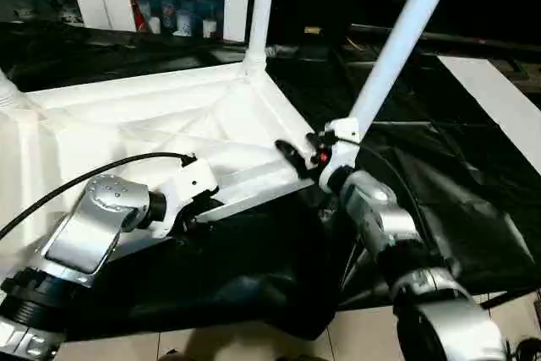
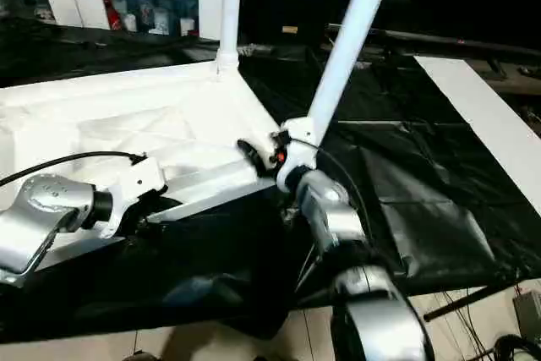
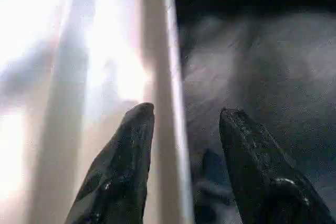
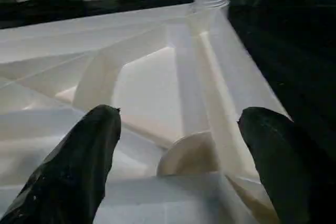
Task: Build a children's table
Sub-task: Rotate leg to tighten
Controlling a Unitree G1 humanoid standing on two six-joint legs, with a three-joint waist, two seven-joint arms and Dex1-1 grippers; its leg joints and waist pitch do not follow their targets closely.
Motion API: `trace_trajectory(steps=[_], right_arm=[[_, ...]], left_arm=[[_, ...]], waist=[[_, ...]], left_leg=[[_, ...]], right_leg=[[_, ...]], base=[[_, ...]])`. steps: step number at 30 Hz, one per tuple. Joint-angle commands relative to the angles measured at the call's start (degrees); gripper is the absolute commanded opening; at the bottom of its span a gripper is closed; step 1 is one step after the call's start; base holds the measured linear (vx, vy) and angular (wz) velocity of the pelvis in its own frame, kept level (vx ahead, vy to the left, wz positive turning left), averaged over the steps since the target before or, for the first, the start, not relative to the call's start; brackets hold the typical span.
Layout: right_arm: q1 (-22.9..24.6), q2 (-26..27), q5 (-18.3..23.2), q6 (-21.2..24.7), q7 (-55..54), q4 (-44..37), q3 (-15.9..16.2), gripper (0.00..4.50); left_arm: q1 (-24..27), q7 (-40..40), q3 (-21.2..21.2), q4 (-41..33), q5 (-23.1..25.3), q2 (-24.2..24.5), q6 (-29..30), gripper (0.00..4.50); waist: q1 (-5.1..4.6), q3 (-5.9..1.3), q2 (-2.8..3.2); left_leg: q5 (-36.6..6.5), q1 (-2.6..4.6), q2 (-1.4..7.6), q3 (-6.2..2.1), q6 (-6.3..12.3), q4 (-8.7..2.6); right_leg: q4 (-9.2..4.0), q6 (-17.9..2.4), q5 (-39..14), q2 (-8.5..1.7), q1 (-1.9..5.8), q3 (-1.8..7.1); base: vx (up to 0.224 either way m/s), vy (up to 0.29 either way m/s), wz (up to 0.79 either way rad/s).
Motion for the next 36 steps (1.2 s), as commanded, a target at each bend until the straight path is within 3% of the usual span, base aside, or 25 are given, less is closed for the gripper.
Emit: trace_trajectory(steps=[1,5,8,11,13,19,20,27,29,35,36], right_arm=[[-0.8,-2.2,-0.6,-1.6,-2.9,2.3,-2.8,3.99],[-1.8,-4.7,-1.4,-3.0,-5.7,5.2,-4.1,3.99],[-2.5,-6.3,-1.5,-4.2,-7.1,7.5,-4.6,3.99],[-2.8,-8.5,-1.9,-4.9,-8.8,8.8,-5.2,3.99],[-3.0,-10.1,-1.9,-5.2,-10.0,9.6,-6.0,3.99],[-4.2,-13.4,-1.7,-6.7,-11.6,12.4,-7.3,3.99],[-4.2,-13.4,-1.7,-6.7,-11.6,12.4,-7.3,3.99],[-4.8,-13.4,-2.2,-7.3,-11.9,13.6,-7.5,3.99],[-4.9,-12.3,-2.4,-7.6,-11.6,13.6,-7.1,3.99],[-5.1,-11.1,-3.0,-8.3,-11.5,13.9,-5.9,3.99],[-5.2,-11.1,-3.2,-8.5,-11.4,14.0,-5.9,3.99]], left_arm=[[0.9,1.6,-0.7,-0.2,1.5,-0.1,0.2,2.24],[0.2,3.7,-1.2,0.8,2.7,0.3,-0.3,2.24],[0.1,4.6,-1.7,1.1,3.4,0.6,-0.5,2.24],[-0.1,5.1,-2.2,1.9,4.0,0.5,-1.1,2.24],[-0.3,6.0,-2.8,3.1,5.2,0.5,-2.2,2.24],[-2.1,9.7,-3.2,6.6,7.1,-0.6,-5.4,2.24],[-2.1,9.7,-3.2,6.6,7.1,-0.6,-5.4,2.24],[-5.8,15.4,-3.0,12.0,8.9,-2.9,-11.6,2.24],[-6.2,15.3,-3.3,13.2,8.1,-4.1,-16.0,2.24],[-6.2,16.1,-5.3,14.3,9.0,-5.7,-18.7,2.24],[-5.7,15.0,-4.4,13.3,6.8,-6.6,-21.1,2.24]], waist=[[-0.19,-3.50,1.39],[0.24,-3.34,1.60],[0.49,-3.32,1.78],[0.89,-3.45,1.94],[1.23,-3.62,1.64],[1.27,-3.83,1.59],[1.32,-3.87,1.56],[1.37,-3.96,1.52],[1.35,-4.11,1.54],[0.95,-4.32,1.48],[0.93,-4.27,1.34]], left_leg=[[-6.8,0.96,1.21,0.34,-1.23,-3.70],[-11.7,1.49,1.23,0.32,-2.58,-3.63],[-13.2,1.46,1.24,0.26,-2.98,-3.64],[-12.8,1.33,1.15,0.21,-3.22,-3.57],[-11.5,1.15,1.02,0.29,-2.95,-3.45],[-9.6,0.57,0.92,0.20,-2.71,-3.31],[-9.7,0.81,0.91,0.31,-2.52,-3.19],[-8.8,0.55,0.85,0.26,-2.17,-3.09],[-7.9,0.39,0.84,0.21,-1.97,-3.03],[-5.1,0.31,0.86,0.33,-0.42,-2.71],[-5.2,0.28,0.90,0.33,-0.32,-2.73]], right_leg=[[-3.13,-10.6,-4.9,-2.89,3.01,2.91],[-3.61,-9.5,-10.2,-2.83,2.25,2.92],[-3.74,-8.8,-11.4,-2.73,2.12,2.94],[-3.62,-8.4,-11.0,-2.68,2.22,2.95],[-3.49,-8.4,-9.4,-2.59,2.41,2.95],[-3.14,-8.5,-7.5,-2.64,2.95,2.87],[-3.23,-8.6,-7.4,-2.57,2.80,2.87],[-3.07,-8.7,-6.6,-2.52,2.97,2.76],[-2.96,-8.8,-5.2,-2.58,3.19,2.73],[-2.43,-10.4,-0.5,-2.53,3.33,2.70],[-2.49,-10.4,-0.8,-2.56,3.34,2.69]], base=[[0.000,0.000,0.00],[0.000,0.000,0.00],[0.000,0.000,0.00],[0.000,0.000,0.00],[0.000,0.000,0.00],[0.000,0.000,0.00],[0.000,0.000,0.00],[0.000,0.000,0.00],[0.000,0.000,0.00],[0.000,0.000,0.00],[0.000,0.000,0.00]])
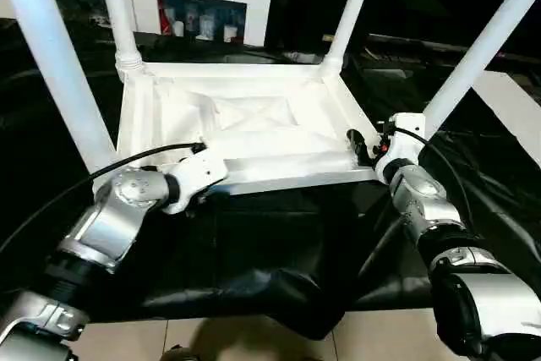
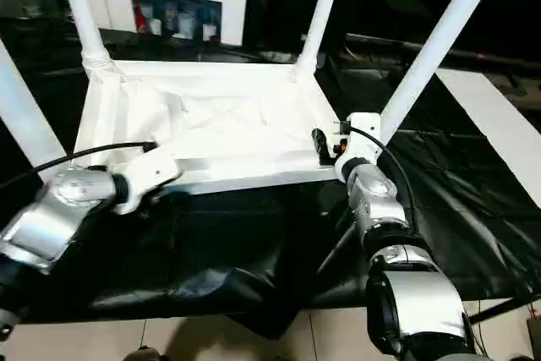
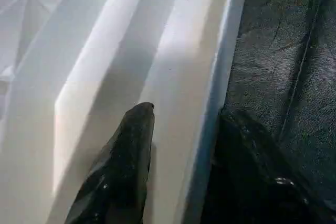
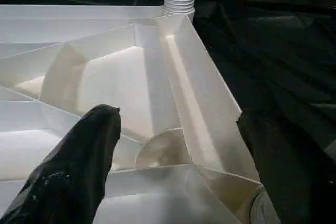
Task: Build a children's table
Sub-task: Rotate leg to tighten
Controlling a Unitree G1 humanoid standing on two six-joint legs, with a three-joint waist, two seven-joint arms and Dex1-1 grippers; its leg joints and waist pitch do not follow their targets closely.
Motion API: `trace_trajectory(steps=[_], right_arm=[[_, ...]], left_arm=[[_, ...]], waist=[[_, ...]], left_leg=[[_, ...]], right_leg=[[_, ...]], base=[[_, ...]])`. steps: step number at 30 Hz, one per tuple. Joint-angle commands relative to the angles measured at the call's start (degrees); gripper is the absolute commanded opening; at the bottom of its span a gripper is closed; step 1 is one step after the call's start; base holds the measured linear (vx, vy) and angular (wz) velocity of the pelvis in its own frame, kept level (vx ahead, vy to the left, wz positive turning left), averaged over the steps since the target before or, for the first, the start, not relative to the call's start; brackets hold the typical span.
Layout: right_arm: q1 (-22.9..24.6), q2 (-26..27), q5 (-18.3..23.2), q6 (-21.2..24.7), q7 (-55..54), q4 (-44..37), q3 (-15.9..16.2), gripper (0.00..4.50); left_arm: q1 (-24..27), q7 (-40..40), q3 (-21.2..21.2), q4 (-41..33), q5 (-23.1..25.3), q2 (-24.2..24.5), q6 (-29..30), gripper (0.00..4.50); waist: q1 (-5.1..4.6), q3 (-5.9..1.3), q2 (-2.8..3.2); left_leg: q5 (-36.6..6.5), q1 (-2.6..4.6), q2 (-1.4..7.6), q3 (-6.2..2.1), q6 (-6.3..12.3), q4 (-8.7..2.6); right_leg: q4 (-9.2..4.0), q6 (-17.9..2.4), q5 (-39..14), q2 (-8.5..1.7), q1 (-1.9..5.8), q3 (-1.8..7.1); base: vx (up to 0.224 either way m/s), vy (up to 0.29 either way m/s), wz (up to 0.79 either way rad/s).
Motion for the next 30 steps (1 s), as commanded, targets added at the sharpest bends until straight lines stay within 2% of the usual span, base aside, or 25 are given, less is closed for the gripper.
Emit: trace_trajectory(steps=[1,4,5,6,8,9,10,11,12,14,15,16,17,18,19,20,21,22,24,25,28,29,30], right_arm=[[-1.1,-0.9,-0.4,-1.0,-0.9,0.6,-0.7,3.99],[-1.4,-0.9,-0.5,-1.0,-0.2,0.8,-0.9,3.99],[-1.5,-0.6,-0.3,-1.3,1.4,0.4,-0.9,3.99],[-1.4,-0.4,-0.2,-1.4,2.3,0.0,-0.7,3.99],[-0.9,0.7,0.5,-2.5,7.1,-2.2,-0.1,3.99],[-0.8,0.7,0.5,-2.6,7.4,-2.3,0.0,3.99],[-0.2,1.1,0.4,-3.2,9.1,-3.5,0.8,3.99],[0.5,1.5,0.6,-3.4,10.9,-4.8,1.3,3.99],[2.4,2.2,0.7,-3.6,13.2,-7.3,2.3,3.99],[3.3,2.4,0.7,-3.8,13.8,-8.3,2.8,3.99],[4.4,2.6,0.5,-3.6,14.1,-9.1,3.2,3.99],[5.6,2.7,0.0,-3.3,13.5,-9.5,3.6,3.99],[6.7,2.7,-0.6,-3.3,12.6,-9.8,4.0,3.99],[7.9,2.8,-1.0,-3.5,11.9,-10.1,4.1,3.99],[9.1,2.9,-1.1,-3.9,11.2,-10.6,3.9,3.99],[11.3,3.0,-1.1,-5.0,10.1,-11.7,3.3,3.99],[11.7,3.1,-1.2,-5.2,10.0,-12.0,3.2,3.99],[13.3,3.2,-1.3,-5.9,9.4,-13.3,2.7,3.99],[15.3,3.3,-1.4,-6.7,8.4,-14.6,2.1,3.99],[17.2,3.3,-1.6,-7.2,7.4,-16.1,1.7,3.99],[20.4,3.3,-1.2,-7.6,5.6,-17.8,0.7,3.99],[20.8,3.3,-0.9,-7.2,5.4,-18.1,0.5,3.99],[21.3,3.3,-0.5,-6.7,5.2,-18.4,0.3,3.99]], left_arm=[[0.1,-1.2,0.6,-1.4,-2.8,-1.5,-2.9,2.24],[1.7,-4.1,5.3,-4.9,-10.6,-4.2,-2.8,2.24],[3.2,-7.1,9.0,-7.8,-17.1,-5.3,-1.7,2.24],[3.9,-8.8,10.9,-9.3,-20.4,-5.3,0.3,2.24],[6.7,-14.0,14.8,-13.3,-27.2,-2.5,5.7,2.24],[6.9,-14.3,15.1,-13.5,-27.6,-2.3,6.0,2.41],[8.3,-15.7,17.4,-14.8,-30.2,-0.9,8.7,2.58],[9.7,-17.3,18.4,-15.6,-31.2,0.9,10.4,2.58],[12.9,-20.4,20.2,-17.5,-32.7,5.0,13.2,2.61],[14.1,-21.6,20.9,-18.3,-33.2,6.6,14.2,2.71],[15.7,-22.7,21.4,-19.2,-33.8,8.5,15.1,2.85],[17.4,-23.8,22.1,-20.0,-34.4,10.3,16.2,2.95],[18.9,-24.8,22.9,-20.5,-34.6,12.1,17.3,2.99],[20.4,-25.1,24.1,-20.9,-35.1,13.4,18.0,2.99],[21.5,-25.0,25.9,-20.9,-35.7,14.1,18.8,3.17],[23.5,-24.7,29.7,-21.3,-37.3,15.1,19.9,3.29],[23.8,-24.8,30.2,-21.4,-37.7,15.3,20.2,3.29],[25.3,-24.9,33.0,-21.9,-39.2,16.2,21.3,3.42],[26.9,-25.3,37.2,-22.0,-41.6,16.9,22.8,3.49],[28.1,-25.6,40.8,-21.7,-43.3,17.4,23.8,3.60],[29.6,-25.5,45.9,-18.0,-43.3,18.2,22.8,3.86],[29.9,-25.5,46.5,-17.3,-43.2,18.6,22.7,3.91],[30.3,-25.5,47.1,-16.6,-43.1,18.9,22.7,3.96]], waist=[[-0.34,-4.34,1.19],[-0.30,-4.32,1.09],[-0.37,-4.32,1.14],[-0.42,-4.31,1.14],[-1.03,-4.19,1.21],[-1.24,-4.16,1.15],[-1.67,-4.02,1.40],[-1.97,-3.90,1.54],[-2.05,-3.94,1.56],[-2.61,-3.76,1.71],[-2.57,-3.80,1.86],[-2.45,-3.71,1.87],[-2.39,-3.53,1.88],[-2.28,-3.37,1.88],[-2.28,-3.29,1.91],[-2.20,-3.23,1.97],[-2.26,-3.13,1.95],[-2.21,-3.17,2.04],[-2.36,-3.06,1.93],[-2.56,-3.03,1.76],[-2.67,-2.76,1.54],[-2.65,-2.77,1.62],[-2.66,-2.78,1.45]], left_leg=[[-5.9,0.85,0.82,0.43,-0.39,-3.41],[-6.8,0.90,0.91,0.50,-1.00,-3.45],[-7.1,0.71,0.82,0.50,-1.17,-3.37],[-7.2,0.67,0.88,0.51,-1.23,-3.41],[-8.5,0.67,0.77,0.55,-0.88,-3.44],[-8.8,0.43,0.80,0.46,-0.81,-3.46],[-9.7,0.43,0.81,0.41,-0.89,-3.61],[-10.5,0.64,0.89,0.40,-1.00,-3.62],[-10.6,0.62,0.91,0.36,-1.07,-3.64],[-10.5,0.45,1.11,0.27,-1.09,-3.90],[-10.5,1.22,1.20,0.53,-1.16,-3.69],[-10.0,1.06,1.20,0.50,-1.38,-3.79],[-11.0,1.36,1.18,0.66,-1.54,-3.78],[-12.6,1.44,1.22,0.61,-1.97,-4.00],[-13.7,1.30,1.28,0.50,-2.56,-4.11],[-14.3,1.46,1.27,0.51,-2.78,-4.13],[-15.4,1.41,1.22,0.44,-3.18,-4.20],[-15.9,1.55,1.21,0.44,-3.25,-4.19],[-17.2,1.32,1.10,0.32,-3.44,-4.29],[-17.8,1.42,1.05,0.30,-3.17,-4.26],[-19.2,1.38,0.99,0.18,-2.68,-4.40],[-19.5,1.50,0.99,0.14,-2.69,-4.37],[-19.5,1.50,0.98,0.13,-2.59,-4.38]], right_leg=[[-2.87,-10.9,-1.5,-2.68,3.03,2.42],[-2.81,-11.5,-1.6,-2.79,3.05,2.43],[-2.62,-11.8,-1.5,-2.89,3.17,2.49],[-2.67,-11.9,-1.4,-2.90,3.17,2.48],[-2.74,-11.7,-2.5,-2.50,3.01,2.39],[-2.69,-11.6,-3.0,-2.67,3.17,2.44],[-2.96,-11.1,-5.0,-2.55,3.01,2.44],[-3.14,-10.9,-6.2,-2.43,2.81,2.47],[-3.09,-10.8,-6.4,-2.46,2.91,2.48],[-3.11,-10.3,-7.2,-2.32,2.84,2.56],[-3.23,-10.8,-6.3,-2.11,2.34,2.71],[-3.10,-11.2,-5.4,-2.04,2.51,2.76],[-3.25,-11.3,-6.1,-1.94,2.12,2.85],[-3.51,-11.0,-8.4,-1.92,2.08,2.81],[-3.54,-10.7,-9.7,-2.02,2.18,2.90],[-3.71,-10.4,-10.5,-1.99,2.07,2.90],[-3.84,-9.8,-11.8,-1.99,2.09,2.93],[-3.93,-9.6,-12.5,-1.97,1.99,2.92],[-4.07,-8.9,-14.5,-2.03,2.05,3.01],[-4.32,-8.5,-15.6,-1.89,1.86,3.04],[-4.68,-7.6,-18.3,-1.83,1.68,3.07],[-4.71,-7.5,-18.7,-1.82,1.59,3.09],[-4.74,-7.4,-18.9,-1.82,1.58,3.10]], base=[[0.000,0.000,0.00],[0.000,0.000,0.00],[0.000,0.000,0.00],[0.000,0.000,0.00],[0.000,0.000,0.00],[0.000,0.000,0.00],[0.000,0.000,0.00],[0.000,0.000,0.00],[0.000,0.000,0.00],[0.000,0.000,0.00],[0.000,0.000,0.00],[0.000,0.000,0.00],[0.000,0.000,0.00],[0.000,0.000,0.00],[0.000,0.000,0.00],[0.000,0.000,0.00],[0.000,0.000,0.00],[0.000,0.000,0.00],[0.000,0.000,0.00],[0.000,0.000,0.00],[0.000,0.000,0.00],[0.000,0.000,0.00],[0.000,0.000,0.00]])
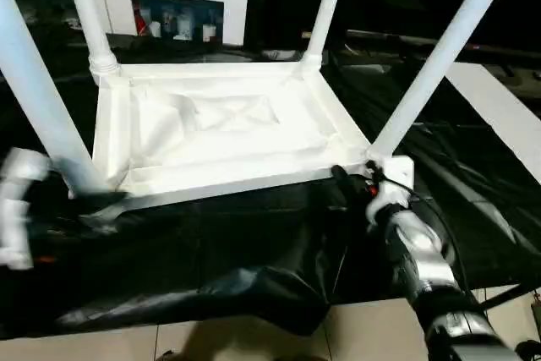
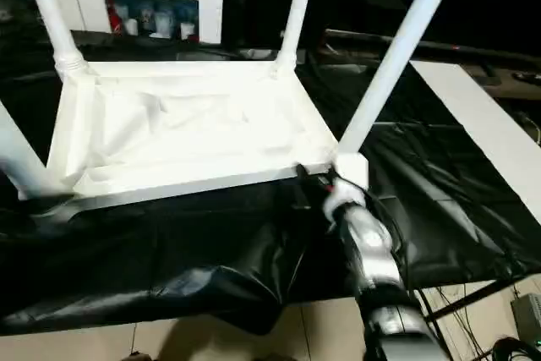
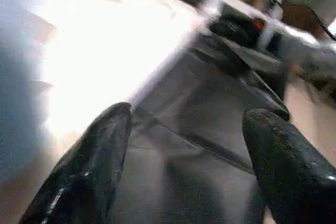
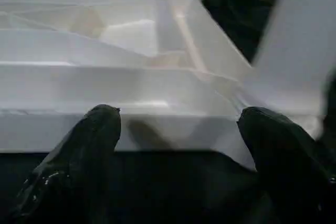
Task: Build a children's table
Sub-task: Rotate leg to tighten, then rotate table base
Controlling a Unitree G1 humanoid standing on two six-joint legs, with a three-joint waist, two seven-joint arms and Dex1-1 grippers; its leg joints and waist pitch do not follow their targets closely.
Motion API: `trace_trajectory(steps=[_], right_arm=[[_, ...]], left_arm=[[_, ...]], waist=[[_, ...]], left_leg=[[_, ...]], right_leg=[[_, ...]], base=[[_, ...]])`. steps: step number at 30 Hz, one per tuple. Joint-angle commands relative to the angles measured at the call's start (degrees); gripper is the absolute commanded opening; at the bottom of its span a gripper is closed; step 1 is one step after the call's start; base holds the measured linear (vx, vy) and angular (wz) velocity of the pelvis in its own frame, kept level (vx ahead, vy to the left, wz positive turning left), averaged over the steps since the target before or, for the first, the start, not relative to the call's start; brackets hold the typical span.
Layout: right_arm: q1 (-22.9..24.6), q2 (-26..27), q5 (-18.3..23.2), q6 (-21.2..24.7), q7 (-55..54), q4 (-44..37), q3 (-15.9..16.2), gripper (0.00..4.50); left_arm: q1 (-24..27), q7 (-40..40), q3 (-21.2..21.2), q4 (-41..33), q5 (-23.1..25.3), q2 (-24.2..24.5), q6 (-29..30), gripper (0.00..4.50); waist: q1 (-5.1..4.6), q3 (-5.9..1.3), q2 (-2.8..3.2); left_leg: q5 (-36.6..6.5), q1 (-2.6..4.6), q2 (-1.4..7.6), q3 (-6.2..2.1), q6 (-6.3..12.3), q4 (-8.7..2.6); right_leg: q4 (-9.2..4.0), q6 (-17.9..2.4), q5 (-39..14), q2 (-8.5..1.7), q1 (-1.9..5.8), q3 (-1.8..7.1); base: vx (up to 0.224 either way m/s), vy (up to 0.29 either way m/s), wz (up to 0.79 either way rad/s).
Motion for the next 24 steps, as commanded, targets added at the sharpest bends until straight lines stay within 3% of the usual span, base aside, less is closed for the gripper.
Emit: trace_trajectory(steps=[1,7,9,11,13,15,16,17,19,21,24], right_arm=[[1.5,-0.8,1.0,0.9,-1.2,-1.7,-1.5,3.99],[4.7,-1.7,0.3,1.6,-1.4,-4.8,-0.8,3.99],[4.7,-1.7,0.2,1.8,-1.5,-4.9,-0.9,3.99],[4.7,-1.5,0.1,2.2,-1.6,-5.3,-1.1,3.99],[4.2,-1.2,-0.1,2.9,-1.4,-5.4,-0.9,3.99],[3.8,-1.1,-0.1,3.2,-1.0,-5.3,-0.6,3.99],[3.4,-0.9,-0.1,3.8,-0.6,-5.3,-0.2,3.99],[3.4,-0.9,-0.1,3.8,-0.6,-5.3,-0.2,3.99],[2.5,-0.6,-0.3,5.4,-0.3,-4.4,0.4,3.99],[1.5,-0.7,-1.2,6.3,-0.4,-2.6,1.0,3.99],[1.0,-0.6,-1.6,7.1,-0.6,-1.9,1.3,3.99]], left_arm=[[1.4,-0.4,2.0,2.6,0.6,1.4,-0.6,4.04],[5.0,-0.2,5.2,8.3,2.9,4.3,-2.6,4.48],[5.2,0.0,5.7,9.0,3.2,4.6,-3.1,4.48],[4.5,0.8,6.7,10.2,3.3,4.5,-4.6,4.48],[2.5,1.7,7.2,11.4,3.5,3.9,-7.2,4.48],[0.9,2.4,6.8,12.1,3.7,3.3,-9.6,4.48],[-1.4,3.2,6.1,12.6,3.7,1.9,-12.4,4.48],[-1.4,3.2,6.1,12.6,3.7,1.9,-12.4,4.48],[-6.3,4.4,3.5,13.0,3.3,-1.7,-15.2,4.48],[-10.5,5.7,0.6,13.6,4.0,-5.1,-17.3,4.48],[-12.6,6.2,-1.2,14.2,4.6,-6.6,-18.0,4.48]], waist=[[-0.16,-2.74,1.58],[-0.15,-2.78,1.53],[-0.19,-2.57,1.63],[-0.15,-2.49,1.35],[-0.07,-2.49,1.03],[0.13,-2.70,1.22],[0.03,-2.71,0.58],[0.03,-2.71,0.58],[0.33,-2.91,0.82],[0.60,-3.04,0.60],[0.80,-3.48,0.48]], left_leg=[[-19.7,1.02,0.25,0.03,-2.16,-4.48],[-19.4,1.15,0.38,-0.02,-1.38,-4.68],[-21.3,1.43,0.39,-0.05,-1.56,-4.78],[-23.5,1.61,0.43,-0.16,-1.96,-4.79],[-24.7,1.72,0.34,-0.30,-2.17,-4.77],[-23.8,1.74,0.41,-0.38,-2.30,-4.83],[-23.2,1.44,0.43,-0.38,-2.27,-4.88],[-23.2,1.44,0.43,-0.38,-2.27,-4.88],[-21.5,1.57,0.39,-0.29,-2.46,-4.80],[-20.4,1.78,0.43,-0.16,-2.78,-4.72],[-17.3,1.12,0.29,-0.17,-3.21,-4.59]], right_leg=[[-5.04,-7.1,-18.8,-2.88,1.69,2.72],[-5.00,-7.6,-16.4,-2.83,1.58,2.84],[-5.22,-7.7,-17.6,-2.77,1.24,2.76],[-5.49,-7.4,-20.1,-2.89,1.08,2.75],[-5.73,-6.7,-22.4,-2.94,0.97,2.77],[-5.57,-6.9,-20.7,-3.04,1.10,2.84],[-5.38,-7.2,-19.7,-3.02,1.31,2.79],[-5.38,-7.2,-19.7,-3.02,1.31,2.79],[-5.09,-7.8,-17.3,-3.10,1.44,2.82],[-4.93,-8.2,-15.6,-3.11,1.41,2.78],[-4.36,-8.1,-12.9,-3.34,2.26,2.79]], base=[[0.000,0.000,0.00],[0.000,0.000,0.00],[0.000,0.000,0.00],[0.000,0.000,0.00],[0.000,0.000,0.00],[0.000,0.000,0.00],[0.000,0.000,0.00],[0.000,0.000,0.00],[0.000,0.000,0.00],[0.000,0.000,0.00],[0.000,0.000,0.00]])
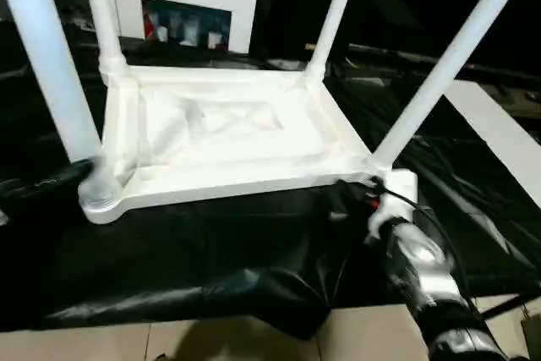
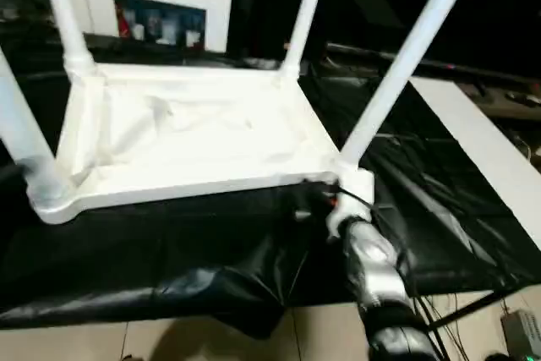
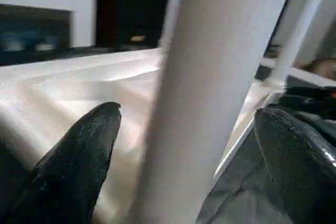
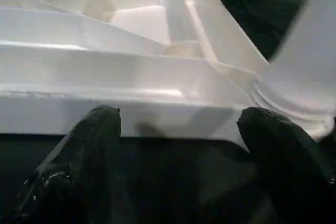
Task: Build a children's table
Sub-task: Rotate table base
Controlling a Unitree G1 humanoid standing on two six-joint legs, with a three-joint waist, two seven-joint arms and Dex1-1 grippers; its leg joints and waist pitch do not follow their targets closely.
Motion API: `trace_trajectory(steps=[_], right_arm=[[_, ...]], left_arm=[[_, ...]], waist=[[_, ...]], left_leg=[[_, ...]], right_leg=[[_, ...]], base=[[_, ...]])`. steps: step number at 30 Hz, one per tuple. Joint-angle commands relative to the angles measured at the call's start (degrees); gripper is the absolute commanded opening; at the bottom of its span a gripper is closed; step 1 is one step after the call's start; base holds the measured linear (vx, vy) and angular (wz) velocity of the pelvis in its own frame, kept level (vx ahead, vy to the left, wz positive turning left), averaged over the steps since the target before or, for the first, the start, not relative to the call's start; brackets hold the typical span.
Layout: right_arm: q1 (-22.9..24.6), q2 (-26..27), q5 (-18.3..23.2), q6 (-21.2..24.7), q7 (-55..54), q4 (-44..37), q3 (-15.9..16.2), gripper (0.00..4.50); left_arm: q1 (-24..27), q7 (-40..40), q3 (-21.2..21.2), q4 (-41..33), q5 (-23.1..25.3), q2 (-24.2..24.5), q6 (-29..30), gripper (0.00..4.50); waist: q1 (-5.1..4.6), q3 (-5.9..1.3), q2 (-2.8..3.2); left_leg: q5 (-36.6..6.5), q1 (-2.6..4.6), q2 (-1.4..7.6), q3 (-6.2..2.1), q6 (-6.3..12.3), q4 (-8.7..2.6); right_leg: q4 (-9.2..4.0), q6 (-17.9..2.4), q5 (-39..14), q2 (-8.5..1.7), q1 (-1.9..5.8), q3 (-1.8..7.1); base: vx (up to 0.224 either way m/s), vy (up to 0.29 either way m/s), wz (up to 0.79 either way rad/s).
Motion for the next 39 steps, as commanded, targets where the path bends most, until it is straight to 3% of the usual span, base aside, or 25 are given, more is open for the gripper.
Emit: trace_trajectory(steps=[1,5,7,10,11,16,27,34,39], right_arm=[[-0.1,-1.1,-0.6,2.1,-0.6,1.1,-0.6,3.99],[-1.5,-0.6,-0.5,3.7,-1.1,3.1,-0.8,3.99],[-2.0,-0.3,-0.3,4.1,-1.0,3.8,-0.9,3.99],[-3.5,-0.1,0.0,5.1,-0.9,5.9,-1.1,3.99],[-4.5,-0.2,0.3,5.2,-1.0,7.6,-1.4,3.99],[-7.9,-0.5,1.1,5.5,-0.5,11.6,-2.5,3.99],[-14.9,2.0,-0.6,5.5,6.2,16.8,0.5,3.99],[-17.4,4.4,-2.5,5.6,11.6,19.0,3.2,3.99],[-18.1,4.8,-4.1,5.4,14.4,20.3,4.8,3.99]], left_arm=[[-2.2,0.6,-2.4,0.9,1.4,-1.1,-1.5,4.48],[-6.7,-1.9,-6.9,-0.7,-1.7,-5.0,1.1,4.48],[-7.3,-3.5,-8.5,-2.5,-3.1,-5.6,3.1,4.48],[-7.7,-6.1,-11.3,-5.8,-5.5,-5.9,6.2,4.48],[-8.0,-7.0,-12.6,-8.7,-8.3,-6.0,9.3,4.48],[-9.7,-9.3,-16.9,-14.6,-12.4,-5.7,14.2,4.48],[-16.9,-8.5,-25.1,-18.6,-13.7,-10.9,17.8,4.48],[-20.1,-8.3,-29.6,-18.1,-12.4,-14.2,18.1,4.48],[-21.5,-7.0,-32.2,-15.9,-9.9,-17.4,16.3,4.48]], waist=[[0.03,-2.73,2.13],[0.05,-2.96,2.55],[0.14,-2.89,2.40],[0.27,-2.74,2.82],[0.26,-2.90,2.85],[0.52,-2.88,2.93],[0.06,-2.82,3.13],[-0.63,-3.18,2.95],[-0.50,-2.95,3.01]], left_leg=[[-16.4,0.90,0.32,0.18,-3.15,-4.44],[-14.4,1.12,0.26,0.35,-3.37,-4.25],[-15.2,0.97,0.28,0.37,-3.58,-4.24],[-16.8,1.07,0.35,0.32,-4.02,-4.36],[-17.1,1.15,0.39,0.29,-4.44,-4.29],[-16.0,0.99,0.24,0.43,-4.54,-4.19],[-16.6,0.54,0.25,0.25,-5.22,-3.93],[-11.6,0.12,0.23,0.38,-4.28,-3.64],[-13.2,0.35,0.43,0.42,-4.05,-3.70]], right_leg=[[-4.20,-7.7,-12.1,-3.29,1.83,2.52],[-3.92,-8.6,-8.6,-3.18,1.86,2.41],[-3.93,-8.9,-9.4,-3.21,1.94,2.38],[-4.12,-8.8,-11.3,-3.19,1.79,2.37],[-3.87,-8.9,-11.4,-3.19,1.82,2.31],[-3.81,-9.0,-10.2,-3.07,2.04,2.35],[-3.91,-8.6,-13.6,-3.20,2.26,2.37],[-3.25,-10.1,-6.6,-3.14,2.70,2.37],[-3.60,-10.3,-9.1,-3.24,2.46,2.39]], base=[[0.000,0.000,0.00],[0.000,0.000,0.00],[0.000,0.000,0.00],[0.000,0.000,0.00],[0.000,0.000,0.00],[0.000,0.000,0.00],[0.000,0.000,0.00],[0.000,0.000,0.00],[0.000,0.000,0.00]])
